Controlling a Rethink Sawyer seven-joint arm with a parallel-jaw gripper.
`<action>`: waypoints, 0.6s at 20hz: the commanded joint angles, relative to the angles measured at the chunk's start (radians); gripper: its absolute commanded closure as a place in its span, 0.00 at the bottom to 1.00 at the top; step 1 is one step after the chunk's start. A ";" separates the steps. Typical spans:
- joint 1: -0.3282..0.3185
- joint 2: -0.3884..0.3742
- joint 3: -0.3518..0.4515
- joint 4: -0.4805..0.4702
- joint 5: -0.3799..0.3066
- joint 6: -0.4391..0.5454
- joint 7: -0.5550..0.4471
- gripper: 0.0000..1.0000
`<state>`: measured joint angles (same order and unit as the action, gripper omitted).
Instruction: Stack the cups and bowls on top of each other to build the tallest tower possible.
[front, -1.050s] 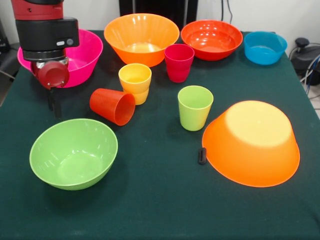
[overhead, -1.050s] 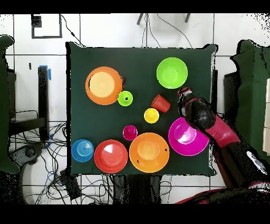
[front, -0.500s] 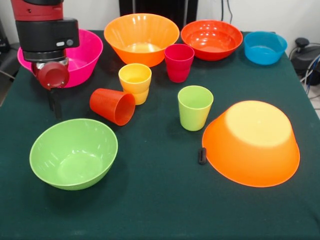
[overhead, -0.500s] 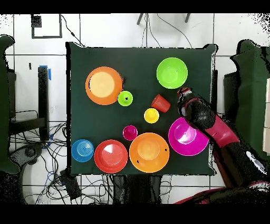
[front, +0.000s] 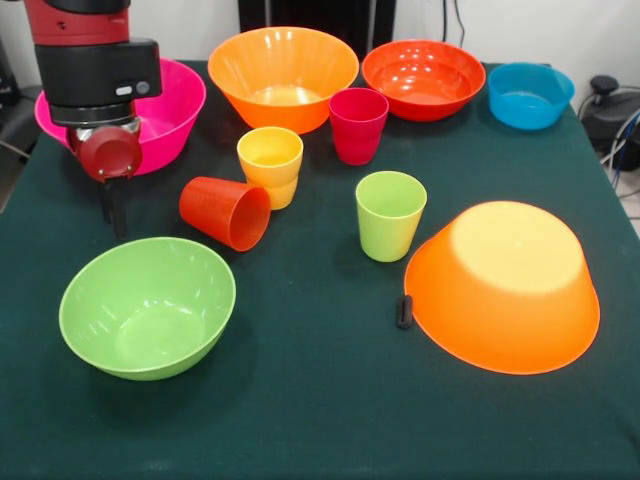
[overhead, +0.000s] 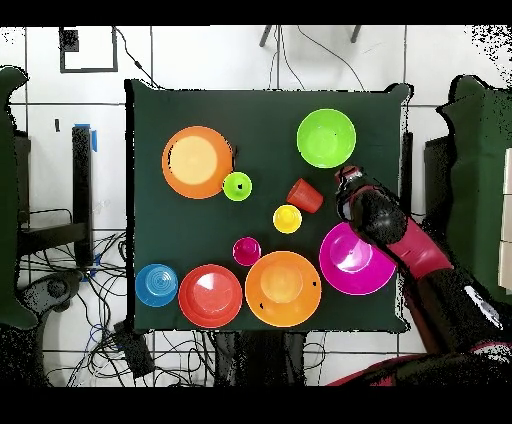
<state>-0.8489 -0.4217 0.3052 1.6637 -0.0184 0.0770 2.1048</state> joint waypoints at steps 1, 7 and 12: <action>0.063 0.035 0.028 -0.052 0.045 0.072 0.107 0.00; 0.067 0.048 0.034 -0.058 0.043 0.050 0.105 0.00; 0.058 0.050 0.043 -0.073 0.043 0.069 0.090 0.00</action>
<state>-0.8308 -0.4215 0.3052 1.6610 -0.0134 0.0772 2.1048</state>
